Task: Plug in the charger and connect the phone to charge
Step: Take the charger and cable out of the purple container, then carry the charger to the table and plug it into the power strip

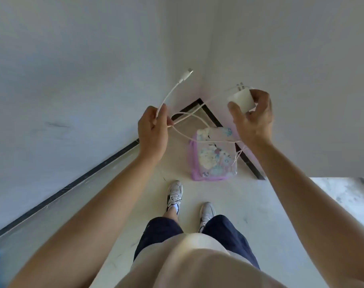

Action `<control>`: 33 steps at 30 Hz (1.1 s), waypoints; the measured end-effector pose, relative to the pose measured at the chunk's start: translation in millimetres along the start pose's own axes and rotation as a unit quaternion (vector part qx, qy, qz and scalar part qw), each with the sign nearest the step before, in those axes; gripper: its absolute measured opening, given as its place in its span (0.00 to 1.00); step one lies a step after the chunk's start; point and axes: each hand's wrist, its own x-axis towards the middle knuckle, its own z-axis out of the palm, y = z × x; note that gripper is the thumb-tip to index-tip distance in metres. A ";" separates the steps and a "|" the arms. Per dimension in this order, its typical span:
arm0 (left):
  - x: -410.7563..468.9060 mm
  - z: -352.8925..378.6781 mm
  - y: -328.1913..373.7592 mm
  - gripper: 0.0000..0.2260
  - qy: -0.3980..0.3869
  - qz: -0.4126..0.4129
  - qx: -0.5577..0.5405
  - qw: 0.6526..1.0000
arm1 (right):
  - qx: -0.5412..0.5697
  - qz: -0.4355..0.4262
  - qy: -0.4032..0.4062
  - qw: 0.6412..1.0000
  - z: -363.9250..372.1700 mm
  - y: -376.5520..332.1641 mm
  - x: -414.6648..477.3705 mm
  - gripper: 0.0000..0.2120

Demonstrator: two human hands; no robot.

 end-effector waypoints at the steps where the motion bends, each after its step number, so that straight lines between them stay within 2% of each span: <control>1: -7.6 -12.1 7.9 0.17 0.011 -0.018 -0.022 1.000 | 0.018 -0.001 -0.005 1.000 -1.9 -12.5 -1.9 0.26; 4: -50.9 -74.3 34.9 0.20 0.077 -0.014 -0.097 0.992 | 0.058 -0.068 -0.037 0.995 -3.7 -70.0 -27.0 0.26; 6: -78.4 -116.7 46.3 0.21 0.126 -0.009 -0.108 0.986 | 0.067 -0.104 -0.079 0.989 3.5 -106.5 -46.5 0.27; 9: -121.6 -180.0 51.1 0.21 0.198 -0.055 -0.147 0.968 | 0.060 -0.081 -0.213 0.972 23.3 -152.3 -87.4 0.27; 12: -169.8 -249.7 46.3 0.20 0.258 -0.081 -0.179 0.946 | 0.023 -0.082 -0.353 0.932 45.6 -193.8 -148.9 0.27; 17: -255.5 -375.8 25.9 0.22 0.375 -0.053 -0.191 0.905 | -0.112 -0.211 -0.483 0.842 95.0 -238.7 -281.4 0.28; 21: -341.5 -481.2 -9.7 0.23 0.444 -0.057 -0.243 0.861 | -0.117 -0.280 -0.549 0.778 140.7 -264.0 -423.7 0.28; 24: -414.3 -556.5 -40.6 0.25 0.489 -0.051 -0.281 0.824 | -0.072 -0.278 -0.572 0.768 178.5 -283.9 -543.2 0.25; 28: -506.4 -644.2 -74.5 0.24 0.546 -0.017 -0.330 0.770 | 0.035 -0.183 -0.638 0.747 213.0 -307.0 -688.8 0.23; 31: -557.2 -703.5 -99.7 0.25 0.589 -0.013 -0.279 0.758 | 0.066 -0.152 -0.685 0.709 232.0 -320.9 -769.9 0.24; 33: -584.6 -739.3 -119.5 0.25 0.628 -0.018 -0.203 0.751 | 0.086 -0.129 -0.712 0.684 248.4 -331.3 -814.2 0.29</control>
